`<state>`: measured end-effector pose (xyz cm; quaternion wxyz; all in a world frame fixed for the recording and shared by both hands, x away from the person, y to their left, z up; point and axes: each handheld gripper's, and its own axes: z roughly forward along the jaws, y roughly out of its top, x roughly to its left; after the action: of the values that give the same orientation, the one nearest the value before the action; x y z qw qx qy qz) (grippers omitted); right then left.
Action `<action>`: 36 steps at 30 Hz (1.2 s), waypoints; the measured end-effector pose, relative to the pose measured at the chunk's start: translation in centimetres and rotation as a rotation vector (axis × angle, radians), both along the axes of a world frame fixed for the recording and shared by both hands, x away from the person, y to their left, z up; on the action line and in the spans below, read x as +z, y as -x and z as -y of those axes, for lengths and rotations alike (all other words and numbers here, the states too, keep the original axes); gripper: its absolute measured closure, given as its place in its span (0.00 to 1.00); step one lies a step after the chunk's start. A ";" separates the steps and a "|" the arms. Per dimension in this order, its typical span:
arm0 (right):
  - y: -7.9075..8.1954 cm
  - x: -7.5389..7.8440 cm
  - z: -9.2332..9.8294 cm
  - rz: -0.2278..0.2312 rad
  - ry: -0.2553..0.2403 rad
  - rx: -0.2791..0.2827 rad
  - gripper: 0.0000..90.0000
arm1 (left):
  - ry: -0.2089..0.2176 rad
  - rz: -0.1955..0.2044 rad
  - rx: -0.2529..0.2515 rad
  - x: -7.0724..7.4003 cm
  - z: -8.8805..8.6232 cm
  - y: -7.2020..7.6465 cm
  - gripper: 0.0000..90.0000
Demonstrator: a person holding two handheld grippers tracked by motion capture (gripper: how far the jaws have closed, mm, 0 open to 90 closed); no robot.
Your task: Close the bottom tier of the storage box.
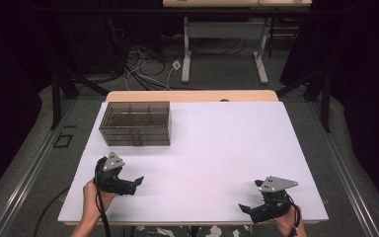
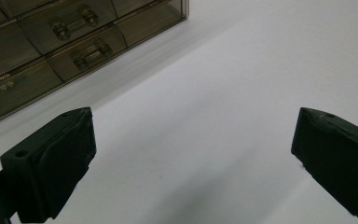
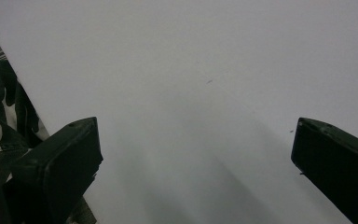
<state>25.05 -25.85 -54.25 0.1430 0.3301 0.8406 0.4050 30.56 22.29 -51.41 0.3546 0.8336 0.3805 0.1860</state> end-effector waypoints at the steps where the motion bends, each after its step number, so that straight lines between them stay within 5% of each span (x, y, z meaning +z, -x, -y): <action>1: 0.0 0.0 0.0 -0.003 0.000 -0.003 0.01 | -0.001 -0.003 -0.005 0.0 0.0 0.2 0.00; 36: 0.0 -0.1 0.0 -0.009 0.004 -0.004 0.01 | 0.015 0.033 -0.062 -0.6 -0.1 4.9 0.00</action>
<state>25.08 -25.89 -54.38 0.1408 0.3331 0.8414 0.4017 25.68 22.38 -51.99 0.3729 0.8390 0.3500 0.1857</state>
